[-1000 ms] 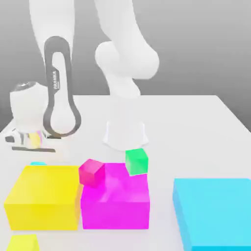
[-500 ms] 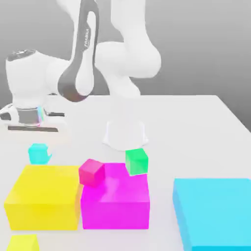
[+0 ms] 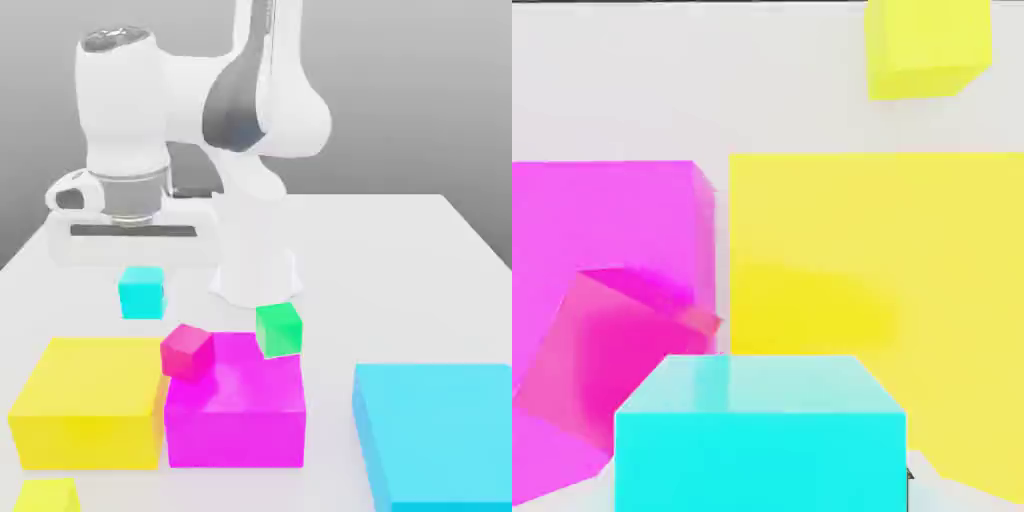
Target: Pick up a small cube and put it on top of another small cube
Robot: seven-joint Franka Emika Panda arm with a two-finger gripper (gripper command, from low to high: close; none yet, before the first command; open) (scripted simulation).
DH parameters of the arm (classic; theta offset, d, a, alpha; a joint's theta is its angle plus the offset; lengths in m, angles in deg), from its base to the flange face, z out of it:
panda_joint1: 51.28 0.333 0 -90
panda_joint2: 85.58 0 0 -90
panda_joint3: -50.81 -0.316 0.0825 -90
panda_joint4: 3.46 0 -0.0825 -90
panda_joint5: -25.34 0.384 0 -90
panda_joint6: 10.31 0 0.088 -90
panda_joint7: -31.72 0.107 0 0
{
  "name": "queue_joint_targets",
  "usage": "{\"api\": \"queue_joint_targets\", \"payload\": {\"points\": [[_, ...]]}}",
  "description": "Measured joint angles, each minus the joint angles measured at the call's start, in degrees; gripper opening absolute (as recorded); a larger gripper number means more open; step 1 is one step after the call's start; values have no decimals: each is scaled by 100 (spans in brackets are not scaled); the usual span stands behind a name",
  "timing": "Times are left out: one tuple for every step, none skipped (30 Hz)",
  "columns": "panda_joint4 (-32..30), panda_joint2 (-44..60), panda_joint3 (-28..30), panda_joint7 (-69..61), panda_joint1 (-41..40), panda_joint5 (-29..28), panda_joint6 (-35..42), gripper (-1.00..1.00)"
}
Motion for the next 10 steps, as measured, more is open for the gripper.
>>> {"api": "queue_joint_targets", "payload": {"points": [[27,-102,-80,79,77,67,131,-100],[24,-106,-136,131,127,114,134,-100],[-8,-15,-171,157,149,139,12,-100],[-55,123,-194,171,157,152,-173,-100],[-108,285,-202,183,165,149,-386,-100],[-166,459,-214,187,162,149,-617,-100],[-227,641,-219,204,158,133,-860,-100],[-259,736,-226,209,153,127,-988,100],[-259,736,-226,209,153,128,-988,100],[-259,736,-226,209,153,128,-988,100]]}}
